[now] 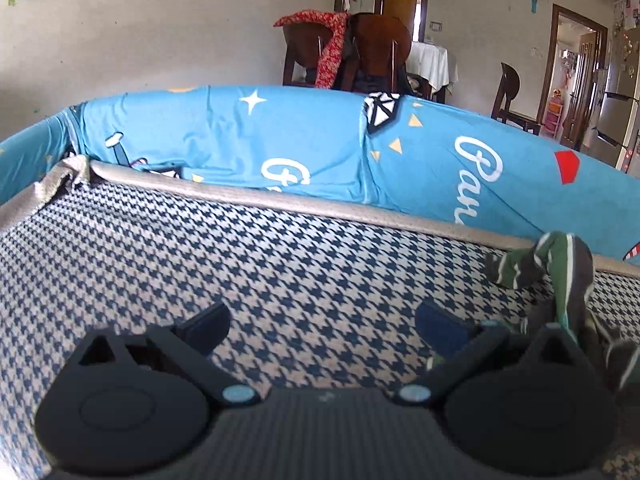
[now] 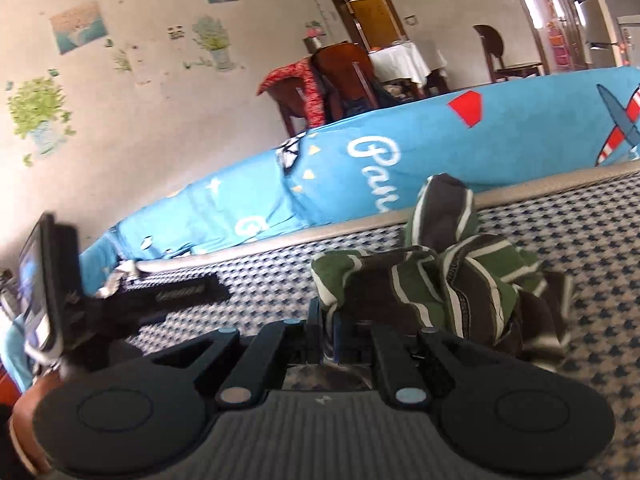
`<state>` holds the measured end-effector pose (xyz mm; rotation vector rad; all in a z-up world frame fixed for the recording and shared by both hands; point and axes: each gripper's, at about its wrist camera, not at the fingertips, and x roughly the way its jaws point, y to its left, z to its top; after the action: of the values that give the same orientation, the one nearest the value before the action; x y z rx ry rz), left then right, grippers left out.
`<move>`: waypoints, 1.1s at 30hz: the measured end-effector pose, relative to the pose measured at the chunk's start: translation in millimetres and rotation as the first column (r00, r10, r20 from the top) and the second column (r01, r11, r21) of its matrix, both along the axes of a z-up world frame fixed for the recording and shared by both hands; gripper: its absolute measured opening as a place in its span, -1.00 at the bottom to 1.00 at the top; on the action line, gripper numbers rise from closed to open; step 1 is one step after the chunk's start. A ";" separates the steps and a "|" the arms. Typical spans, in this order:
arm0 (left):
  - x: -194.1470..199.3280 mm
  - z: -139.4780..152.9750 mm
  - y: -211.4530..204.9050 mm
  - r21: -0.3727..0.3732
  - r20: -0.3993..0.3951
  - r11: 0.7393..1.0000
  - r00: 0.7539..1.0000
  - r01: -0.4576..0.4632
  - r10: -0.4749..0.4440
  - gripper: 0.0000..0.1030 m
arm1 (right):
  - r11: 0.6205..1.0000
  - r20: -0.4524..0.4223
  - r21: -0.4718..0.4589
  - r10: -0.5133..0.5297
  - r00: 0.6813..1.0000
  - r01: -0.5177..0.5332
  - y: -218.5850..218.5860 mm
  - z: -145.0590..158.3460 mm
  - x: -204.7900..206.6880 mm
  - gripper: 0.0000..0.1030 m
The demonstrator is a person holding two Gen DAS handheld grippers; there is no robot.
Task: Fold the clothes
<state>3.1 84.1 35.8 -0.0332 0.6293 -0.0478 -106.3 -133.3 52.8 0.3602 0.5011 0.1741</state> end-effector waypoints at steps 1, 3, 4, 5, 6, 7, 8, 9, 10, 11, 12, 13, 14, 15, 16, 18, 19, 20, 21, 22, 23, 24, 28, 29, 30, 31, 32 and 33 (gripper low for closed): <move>-2.7 1.1 3.6 0.004 0.002 1.000 1.000 -0.002 0.002 0.99 | 1.000 -0.003 -0.003 0.026 1.000 -0.026 8.5 -2.3 -4.7 -0.85; -7.7 3.1 10.3 0.006 0.006 1.000 1.000 0.000 0.000 0.99 | 0.997 -0.010 -0.013 0.080 0.997 -0.080 25.6 -7.4 -14.5 -0.85; -9.3 4.1 12.7 0.005 0.009 1.000 1.000 0.005 -0.005 0.99 | 0.994 -0.019 -0.023 0.108 0.994 -0.108 33.7 -10.7 -17.8 -0.85; -10.6 5.2 14.0 0.008 0.013 1.000 1.000 0.011 -0.011 0.99 | 0.990 -0.030 -0.035 0.135 0.990 -0.136 41.6 -14.5 -20.3 -0.85; -11.9 6.4 15.3 0.011 0.017 1.000 1.000 0.017 -0.017 0.99 | 0.985 -0.042 -0.047 0.163 0.986 -0.165 49.6 -18.2 -22.8 -0.85; -13.5 7.4 15.7 0.015 0.021 1.000 0.999 0.025 -0.026 0.99 | 0.980 -0.054 -0.058 0.190 0.980 -0.193 57.5 -22.0 -25.3 -0.85; -14.0 8.2 15.6 0.016 0.023 0.999 0.999 0.032 -0.033 0.99 | 0.972 -0.065 -0.069 0.222 0.973 -0.226 64.8 -24.7 -28.1 -0.84; -14.8 8.3 15.0 0.015 0.023 0.999 0.999 0.042 -0.042 0.99 | 0.963 -0.076 -0.082 0.252 0.965 -0.258 70.3 -26.5 -30.2 -0.83; -15.7 8.4 14.2 0.014 0.023 0.999 0.998 0.051 -0.052 0.99 | 0.953 -0.087 -0.095 0.279 0.956 -0.287 75.0 -28.2 -31.8 -0.80; -15.7 7.3 12.3 0.014 0.018 0.998 0.998 0.063 -0.063 0.99 | 0.943 -0.099 -0.107 0.306 0.947 -0.316 79.8 -29.8 -33.5 -0.74; -15.7 6.1 10.3 0.015 0.013 0.997 0.997 0.075 -0.075 0.99 | 0.934 -0.107 -0.118 0.325 0.940 -0.337 82.3 -30.3 -34.5 -0.67; -16.1 4.5 7.5 0.016 0.009 0.996 0.996 0.086 -0.086 0.99 | 0.927 -0.113 -0.128 0.339 0.934 -0.352 83.7 -30.2 -35.1 -0.61; -16.7 2.9 4.7 0.016 0.006 0.995 0.995 0.098 -0.098 0.99 | 0.921 -0.113 -0.135 0.352 0.929 -0.365 83.6 -29.2 -35.8 -0.48; -17.5 1.1 1.3 0.018 0.001 0.993 0.993 0.117 -0.117 0.99 | 0.916 -0.110 -0.142 0.363 0.925 -0.376 82.8 -27.7 -36.5 -0.38; -18.4 -0.7 -2.2 0.019 -0.005 0.990 0.991 0.136 -0.136 0.99 | 0.910 -0.108 -0.148 0.374 0.921 -0.387 81.9 -26.2 -37.2 -0.35; -20.2 -4.3 -9.3 0.021 -0.016 0.984 0.984 0.175 -0.175 0.99 | 0.906 -0.100 -0.150 0.384 0.918 -0.396 76.1 -22.1 -39.0 -0.28; -21.1 -6.1 -12.8 0.023 -0.021 0.981 0.981 0.195 -0.194 0.99 | 0.906 -0.097 -0.147 0.386 0.917 -0.397 72.0 -20.2 -40.1 -0.28; -22.9 -7.5 -16.3 0.027 -0.022 0.977 0.977 0.213 -0.212 0.99 | 0.906 -0.096 -0.148 0.385 0.918 -0.396 67.9 -18.5 -41.5 -0.28; -24.4 -8.7 -19.4 0.031 -0.025 0.973 0.973 0.230 -0.229 0.99 | 0.906 -0.097 -0.153 0.384 0.918 -0.395 63.8 -17.0 -43.0 -0.27; -26.0 -9.5 -23.0 0.032 -0.028 0.968 0.969 0.247 -0.247 0.99 | 0.905 -0.099 -0.158 0.383 0.918 -0.394 60.1 -15.4 -44.3 -0.25; -27.6 -10.3 -26.7 0.032 -0.032 0.964 0.964 0.265 -0.264 0.99 | 0.904 -0.101 -0.166 0.381 0.919 -0.393 56.9 -13.7 -46.9 -0.22; -29.2 -10.1 -29.5 0.027 -0.032 0.958 0.958 0.287 -0.286 0.99 | 0.908 -0.097 -0.177 0.369 0.924 -0.381 54.2 -11.7 -50.9 -0.20; -38.5 -11.0 -37.1 0.031 -0.026 0.935 0.935 0.354 -0.353 0.99 | 0.949 -0.112 -0.201 0.224 0.968 -0.243 32.1 -9.6 -52.4 -0.17; -39.7 -13.1 -38.6 0.033 -0.036 0.931 0.932 0.363 -0.362 1.00 | 0.960 -0.120 -0.189 0.186 0.975 -0.207 26.1 -9.9 -49.1 -0.17; -40.9 -15.2 -40.3 0.035 -0.046 0.928 0.928 0.372 -0.370 1.00 | 0.966 -0.127 -0.187 0.155 0.980 -0.177 22.4 -11.3 -45.9 -0.17; -42.0 -17.4 -41.9 0.036 -0.057 0.924 0.924 0.381 -0.379 1.00 | 0.970 -0.134 -0.190 0.126 0.983 -0.151 19.6 -13.2 -43.1 -0.17; -43.3 -19.5 -42.6 0.039 -0.063 0.923 0.922 0.384 -0.381 1.00 | 0.973 -0.140 -0.193 0.098 0.985 -0.124 16.8 -15.0 -40.2 -0.17; -44.6 -21.5 -43.2 0.043 -0.069 0.921 0.921 0.386 -0.383 1.00 | 0.974 -0.151 -0.196 0.081 0.985 -0.110 15.8 -17.5 -37.5 -0.16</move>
<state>-41.5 40.9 14.3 0.1449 0.6895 -0.4125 -143.8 -117.4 35.3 0.1482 0.6717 0.1896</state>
